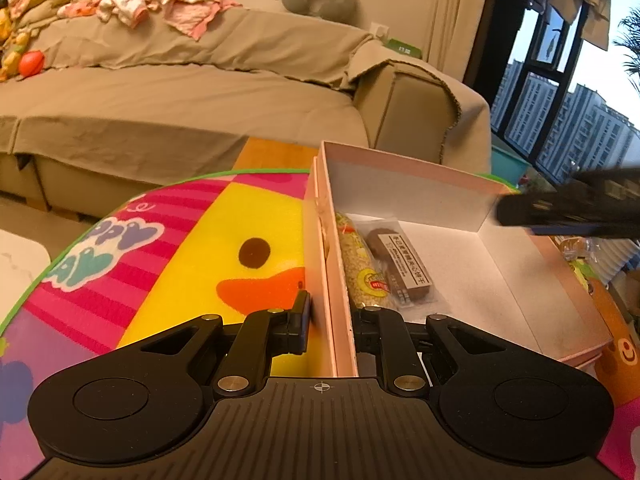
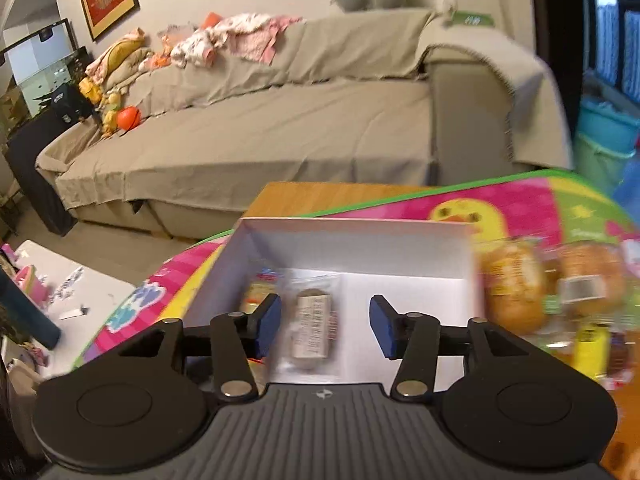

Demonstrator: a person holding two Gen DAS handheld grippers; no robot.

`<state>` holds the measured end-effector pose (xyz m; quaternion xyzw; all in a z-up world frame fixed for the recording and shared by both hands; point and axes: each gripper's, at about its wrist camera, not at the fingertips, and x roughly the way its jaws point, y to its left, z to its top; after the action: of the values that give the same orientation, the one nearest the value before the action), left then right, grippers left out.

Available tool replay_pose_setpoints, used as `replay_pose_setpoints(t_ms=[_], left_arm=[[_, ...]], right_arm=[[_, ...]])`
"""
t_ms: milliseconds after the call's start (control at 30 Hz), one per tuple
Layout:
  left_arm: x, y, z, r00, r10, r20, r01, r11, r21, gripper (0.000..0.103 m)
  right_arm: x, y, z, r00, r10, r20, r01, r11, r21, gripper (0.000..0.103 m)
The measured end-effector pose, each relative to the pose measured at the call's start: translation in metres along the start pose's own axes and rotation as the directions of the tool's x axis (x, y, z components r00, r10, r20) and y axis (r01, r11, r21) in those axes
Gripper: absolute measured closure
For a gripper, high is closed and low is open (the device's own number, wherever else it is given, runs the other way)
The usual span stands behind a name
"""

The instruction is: Organize objects

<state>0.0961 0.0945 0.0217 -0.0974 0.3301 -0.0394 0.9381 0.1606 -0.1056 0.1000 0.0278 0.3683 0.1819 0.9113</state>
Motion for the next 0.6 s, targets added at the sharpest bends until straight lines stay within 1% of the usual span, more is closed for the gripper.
replay_pose_setpoints(t_ms=[167,333,367,467,600], left_arm=[[-0.001,-0.001,0.000,1.000,0.009,-0.002,-0.009,1.000,0.003,0.086],[0.000,-0.002,0.000,1.000,0.015,-0.006,-0.015,1.000,-0.001,0.086],[0.000,-0.002,0.000,1.000,0.016,-0.006,-0.016,1.000,-0.001,0.086],[0.001,-0.002,0.000,1.000,0.016,-0.006,-0.016,1.000,0.006,0.086],[0.002,-0.002,0.000,1.000,0.018,-0.008,-0.018,1.000,0.016,0.087]], right_arm=[[-0.037,-0.034,-0.018,0.995,-0.077,0.056,0.077,0.997,0.003,0.044],[-0.065,-0.083,-0.039,0.979,-0.196,0.062,0.192,0.979,0.060,0.039],[-0.068,-0.094,-0.041,0.975,-0.217,0.055,0.212,0.974,0.083,0.037],[-0.070,-0.122,-0.050,0.964,-0.265,0.029,0.258,0.955,0.146,0.037],[-0.061,-0.137,-0.058,0.950,-0.311,0.016,0.305,0.941,0.146,0.037]])
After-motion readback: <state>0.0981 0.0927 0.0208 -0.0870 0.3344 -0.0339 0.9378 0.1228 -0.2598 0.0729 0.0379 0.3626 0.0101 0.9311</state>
